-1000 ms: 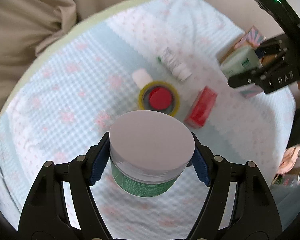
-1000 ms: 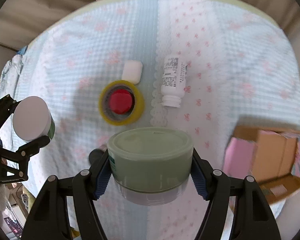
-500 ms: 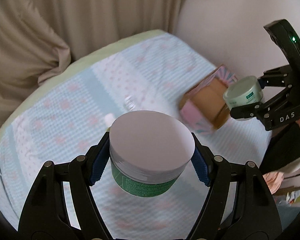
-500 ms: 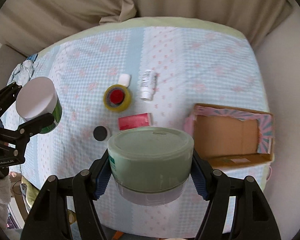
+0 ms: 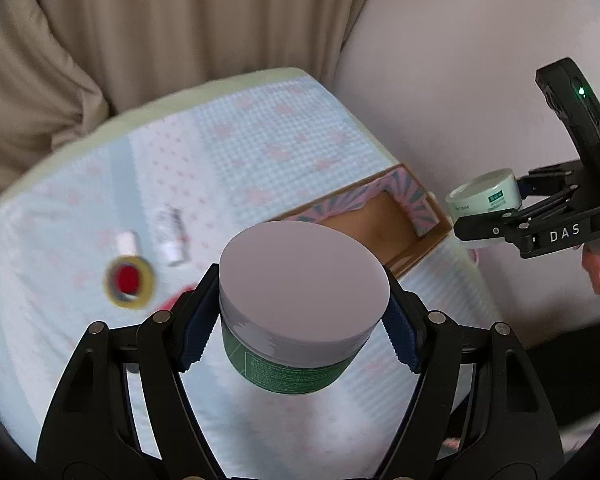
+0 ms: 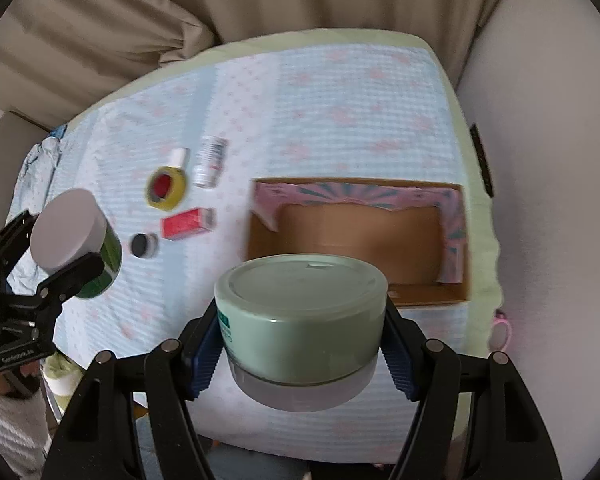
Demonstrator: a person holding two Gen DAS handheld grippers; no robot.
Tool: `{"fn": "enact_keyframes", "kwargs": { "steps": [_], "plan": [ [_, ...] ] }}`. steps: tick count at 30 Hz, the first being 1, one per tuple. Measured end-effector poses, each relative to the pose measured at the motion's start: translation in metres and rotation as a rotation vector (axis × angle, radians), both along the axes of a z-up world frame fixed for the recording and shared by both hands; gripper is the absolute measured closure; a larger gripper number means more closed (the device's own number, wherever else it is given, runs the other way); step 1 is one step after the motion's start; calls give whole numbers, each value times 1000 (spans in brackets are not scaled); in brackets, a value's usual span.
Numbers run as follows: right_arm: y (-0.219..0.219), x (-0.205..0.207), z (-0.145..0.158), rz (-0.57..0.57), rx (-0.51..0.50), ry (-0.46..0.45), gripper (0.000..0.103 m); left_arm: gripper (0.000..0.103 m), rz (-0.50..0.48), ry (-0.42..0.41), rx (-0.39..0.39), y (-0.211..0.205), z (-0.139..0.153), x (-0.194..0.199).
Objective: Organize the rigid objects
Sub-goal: 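Carry both jars over the open cardboard box with both grippers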
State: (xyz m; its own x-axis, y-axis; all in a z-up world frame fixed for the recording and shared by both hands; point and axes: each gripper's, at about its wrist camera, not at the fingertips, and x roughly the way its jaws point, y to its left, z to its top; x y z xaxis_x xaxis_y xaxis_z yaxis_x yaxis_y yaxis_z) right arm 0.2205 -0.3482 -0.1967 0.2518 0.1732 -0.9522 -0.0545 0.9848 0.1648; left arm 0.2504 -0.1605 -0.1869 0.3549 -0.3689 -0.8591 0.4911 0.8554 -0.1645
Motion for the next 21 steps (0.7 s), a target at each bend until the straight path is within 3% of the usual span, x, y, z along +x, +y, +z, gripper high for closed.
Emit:
{"fn": "enact_keyframes", "kwargs": {
  "steps": [10,21],
  "plan": [
    [-91,29,-75,10,10,95,37,32,62,81,61,-100,-75,17],
    [-117,88,-177,-87,93,217,37,32,99,198,137,-145,-177,74]
  ]
}}
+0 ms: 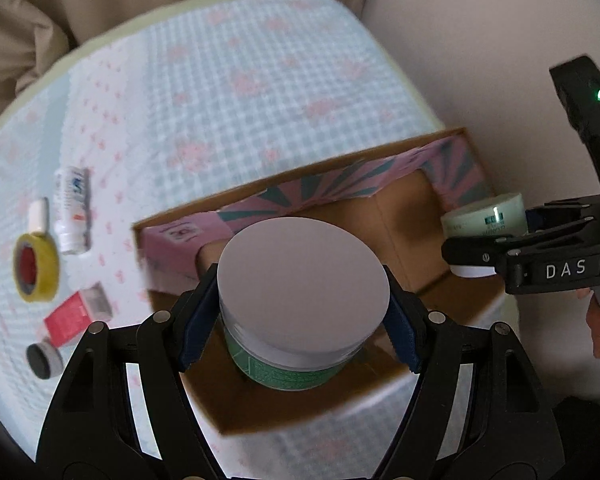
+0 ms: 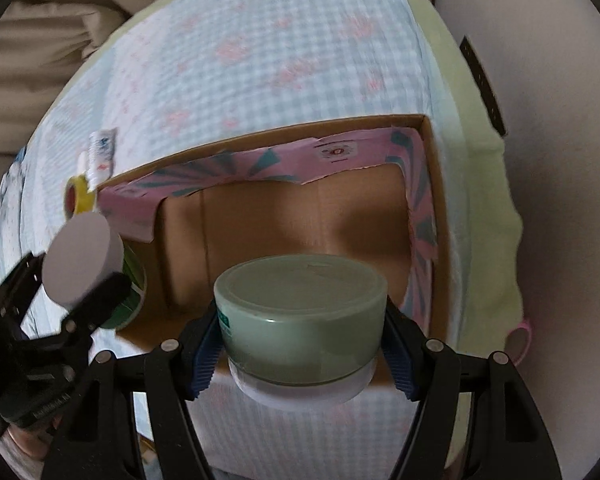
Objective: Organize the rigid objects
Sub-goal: 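Carry both jars over the open cardboard box with both grippers, then lower both jars into the box and open both grippers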
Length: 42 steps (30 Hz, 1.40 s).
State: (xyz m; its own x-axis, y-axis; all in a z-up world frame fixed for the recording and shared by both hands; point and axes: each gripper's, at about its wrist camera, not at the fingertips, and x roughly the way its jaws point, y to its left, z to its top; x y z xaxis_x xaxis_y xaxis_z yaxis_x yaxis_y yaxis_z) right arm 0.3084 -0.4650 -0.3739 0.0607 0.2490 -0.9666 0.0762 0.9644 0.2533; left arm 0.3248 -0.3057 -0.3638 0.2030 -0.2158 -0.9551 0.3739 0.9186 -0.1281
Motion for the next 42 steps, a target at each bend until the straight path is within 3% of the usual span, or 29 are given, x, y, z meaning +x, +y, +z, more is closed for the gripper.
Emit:
{"fn": "enact_keyframes", "kwargs": {
  "steps": [8,13,17,19,20,21,32,42],
  "plan": [
    [5,32,-41,-22,-9,44,37,33,29,142,62,-13,-63,8],
    [4,40,-50,-38,-1,68,37,33,27,159,87,-20,-71,11],
    [6,47,-49,-48,16,58,37,31,48,151,92,-24,-65,13],
    [4,48,-45,-73,29,24,34,0,54,136,70,-24,-56,12],
    [3,49,-43,-88,35,10,24,0,60,122,59,-23,-49,10],
    [1,49,-40,-98,49,1,0,0,58,121,62,-23,-47,9],
    [-13,37,-15,-125,81,8,0,0,97,144,60,-5,-37,-11],
    [-4,19,17,-91,5,-19,0,0,94,70,44,8,16,-31]
  ]
}}
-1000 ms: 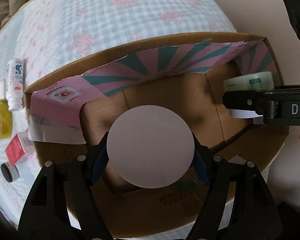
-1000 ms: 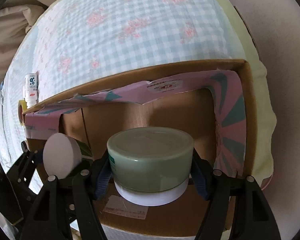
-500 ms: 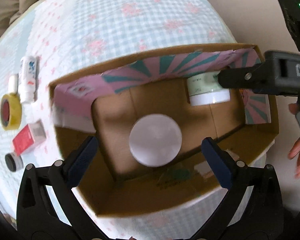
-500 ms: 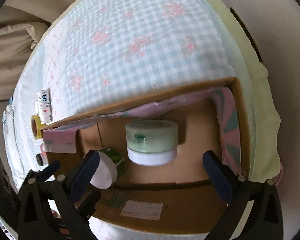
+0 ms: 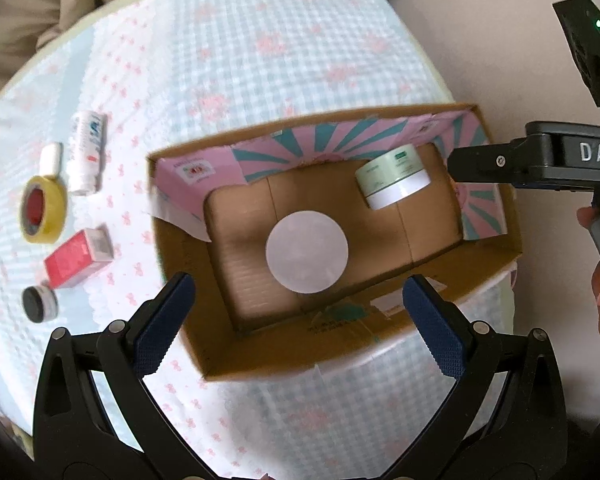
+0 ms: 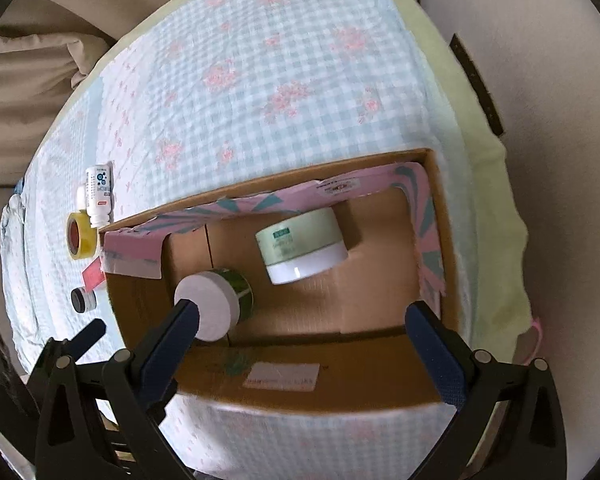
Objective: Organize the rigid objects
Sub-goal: 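Lower both jars into the box and open both grippers, then move the left gripper to the black-lidded jar while the right approaches the tape roll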
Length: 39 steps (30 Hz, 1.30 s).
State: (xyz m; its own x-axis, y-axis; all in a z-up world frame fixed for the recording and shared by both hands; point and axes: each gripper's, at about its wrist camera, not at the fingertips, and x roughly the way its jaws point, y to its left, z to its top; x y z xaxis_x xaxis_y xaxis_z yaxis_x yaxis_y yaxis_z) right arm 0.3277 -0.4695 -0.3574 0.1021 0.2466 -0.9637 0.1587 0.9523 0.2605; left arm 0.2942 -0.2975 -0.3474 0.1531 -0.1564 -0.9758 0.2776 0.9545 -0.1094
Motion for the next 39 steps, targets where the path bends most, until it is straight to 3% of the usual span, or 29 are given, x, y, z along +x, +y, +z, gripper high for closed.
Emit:
{"fn": "enact_keyframes", "kwargs": {
  "steps": [6,13,20,30,39],
  "plan": [
    [2,-24,47,-29,-35,-76,0,0,6,-74,-10,16,54,-15],
    [21,-60,112,14,-101,-180,0,0,28,-173,-28,49,120,-42],
    [60,-93,157,67,-161,-281,0,0,114,-290,-46,112,174,-72],
    [161,-132,178,136,-143,-376,0,0,204,-342,-41,247,194,-102],
    [267,-156,156,8,-68,-326,0,0,186,-310,-48,377,180,-107]
  ]
}}
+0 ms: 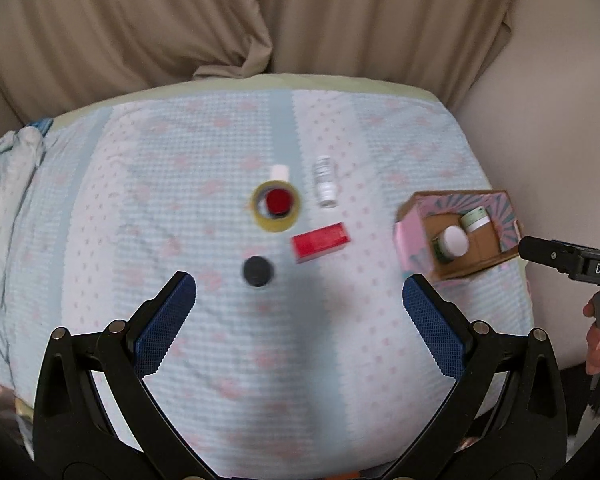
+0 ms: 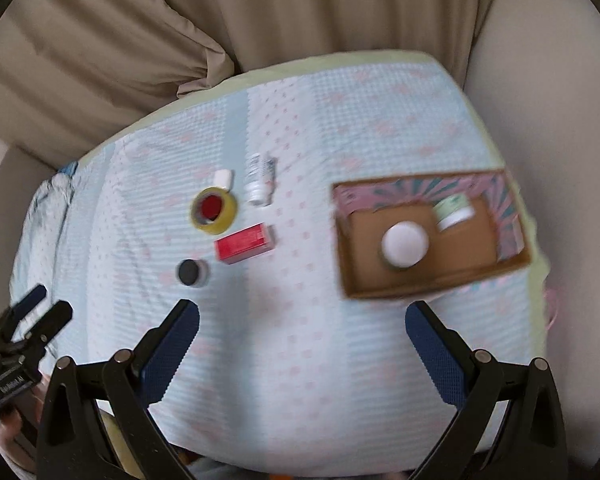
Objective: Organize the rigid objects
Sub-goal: 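Move the left gripper to the black-lidded jar while the right approaches the tape roll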
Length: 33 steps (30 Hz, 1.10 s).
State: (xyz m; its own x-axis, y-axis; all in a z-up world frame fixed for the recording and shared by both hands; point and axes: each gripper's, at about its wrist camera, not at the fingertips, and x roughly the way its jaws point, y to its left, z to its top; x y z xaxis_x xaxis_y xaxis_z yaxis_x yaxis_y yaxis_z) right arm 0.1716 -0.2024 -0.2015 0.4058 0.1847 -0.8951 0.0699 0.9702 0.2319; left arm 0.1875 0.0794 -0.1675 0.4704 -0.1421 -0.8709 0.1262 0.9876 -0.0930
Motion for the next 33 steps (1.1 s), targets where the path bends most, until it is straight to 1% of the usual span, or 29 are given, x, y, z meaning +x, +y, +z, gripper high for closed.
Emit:
{"fn": "enact_keyframes", "kwargs": {
  "steps": [2,5,10,12,16,18,21,25,26,27,29,33],
  "plan": [
    [23,-1,-6,-50,15,13,0,0,-21,10,-2,27,-6,7],
    [49,1,-13,-114,29,28,0,0,-61,28,0,55,-18,20],
    [86,12,-31,-202,67,50,0,0,-127,64,19,83,-45,44],
    [99,20,-39,-212,72,51,0,0,-163,77,28,91,-61,53],
    [118,37,-56,-185,64,28,0,0,-234,97,50,92,-96,68],
    [127,49,-66,-150,49,6,0,0,-273,99,51,89,-115,73],
    [139,70,-80,-54,10,-50,0,0,-332,79,49,82,-143,75],
    [159,104,-108,149,-70,-135,0,0,-413,42,62,71,-189,77],
    [163,112,-117,201,-92,-145,0,0,-434,30,65,66,-205,78],
    [166,119,-126,245,-109,-152,0,0,-446,22,63,63,-216,78],
    [176,137,-150,348,-127,-158,0,1,-475,4,58,55,-243,80],
    [190,169,-195,472,-128,-150,0,6,-509,-10,81,38,-286,84]
  ]
}}
